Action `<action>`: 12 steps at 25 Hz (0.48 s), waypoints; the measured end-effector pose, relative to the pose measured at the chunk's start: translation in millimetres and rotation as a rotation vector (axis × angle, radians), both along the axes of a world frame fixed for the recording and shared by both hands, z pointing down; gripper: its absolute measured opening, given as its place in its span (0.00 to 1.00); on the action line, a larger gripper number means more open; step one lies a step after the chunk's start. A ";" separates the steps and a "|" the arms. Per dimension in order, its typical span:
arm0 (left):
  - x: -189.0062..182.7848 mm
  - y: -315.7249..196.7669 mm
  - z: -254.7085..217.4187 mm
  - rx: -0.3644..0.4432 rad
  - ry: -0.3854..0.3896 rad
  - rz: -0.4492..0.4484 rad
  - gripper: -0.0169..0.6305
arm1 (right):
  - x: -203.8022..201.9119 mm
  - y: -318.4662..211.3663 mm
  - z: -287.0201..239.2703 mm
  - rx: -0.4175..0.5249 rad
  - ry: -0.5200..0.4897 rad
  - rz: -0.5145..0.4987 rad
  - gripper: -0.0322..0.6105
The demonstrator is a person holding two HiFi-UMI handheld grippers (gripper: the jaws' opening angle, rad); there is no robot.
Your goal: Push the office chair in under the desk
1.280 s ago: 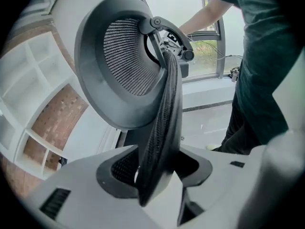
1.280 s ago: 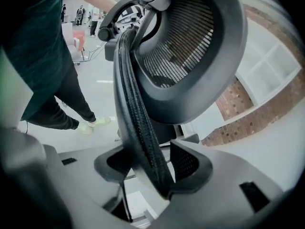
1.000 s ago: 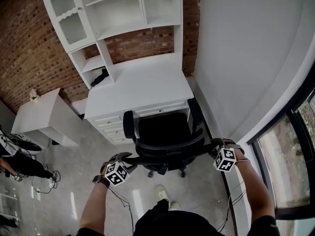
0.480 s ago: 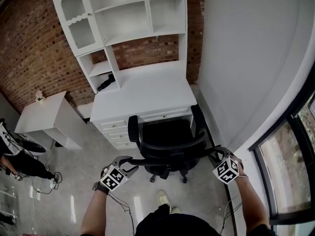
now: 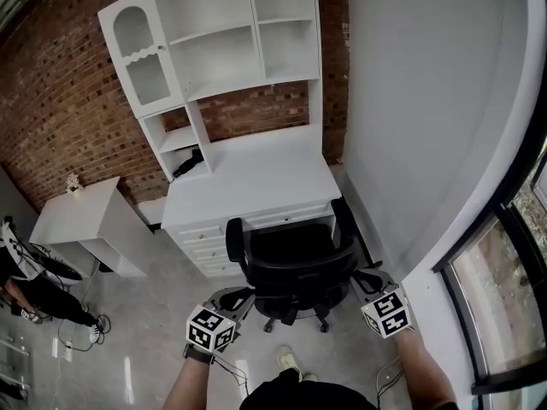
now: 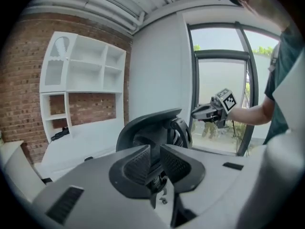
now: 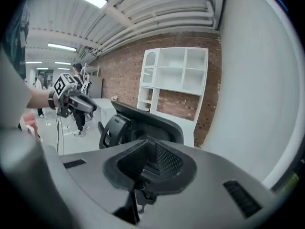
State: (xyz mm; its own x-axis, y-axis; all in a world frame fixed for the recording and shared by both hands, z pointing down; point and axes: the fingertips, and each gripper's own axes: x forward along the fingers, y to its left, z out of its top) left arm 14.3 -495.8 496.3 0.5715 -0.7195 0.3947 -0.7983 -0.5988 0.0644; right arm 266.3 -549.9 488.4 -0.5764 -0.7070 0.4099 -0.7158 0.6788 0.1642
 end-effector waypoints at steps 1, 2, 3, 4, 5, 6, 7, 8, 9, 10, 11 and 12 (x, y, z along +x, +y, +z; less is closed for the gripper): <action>2.9 0.6 -7.0 0.010 0.029 -0.016 0.12 | -4.0 1.3 -8.2 0.006 -0.026 0.003 0.11; 5.3 0.9 -13.8 0.020 0.055 -0.030 0.11 | -8.1 2.6 -15.5 0.012 -0.047 0.004 0.10; 7.4 0.9 -20.2 0.032 0.076 -0.042 0.10 | -12.0 4.0 -21.9 0.020 -0.062 0.004 0.10; 9.1 0.9 -26.2 0.045 0.091 -0.052 0.09 | -15.2 5.2 -27.3 0.026 -0.076 0.005 0.10; 10.5 0.9 -32.3 0.058 0.102 -0.063 0.09 | -17.4 6.4 -31.9 0.029 -0.090 0.008 0.10; 11.2 0.7 -38.6 0.071 0.110 -0.076 0.09 | -18.5 7.5 -36.0 0.029 -0.105 0.013 0.10; 11.2 0.3 -45.5 0.085 0.114 -0.092 0.09 | -18.8 8.4 -40.1 0.028 -0.119 0.019 0.10; 10.5 -0.5 -53.1 0.101 0.116 -0.109 0.08 | -18.6 9.2 -44.1 0.028 -0.131 0.027 0.10; 9.2 -1.5 -61.0 0.116 0.118 -0.128 0.07 | -18.4 9.9 -48.2 0.031 -0.140 0.035 0.10; 7.5 -2.7 -69.1 0.130 0.124 -0.146 0.06 | -18.4 10.3 -52.4 0.037 -0.146 0.042 0.10; 5.7 -3.8 -77.1 0.142 0.136 -0.164 0.05 | -18.5 10.3 -56.7 0.043 -0.151 0.050 0.10; 4.5 -4.6 -84.9 0.152 0.151 -0.179 0.05 | -18.1 10.0 -61.6 0.052 -0.155 0.060 0.10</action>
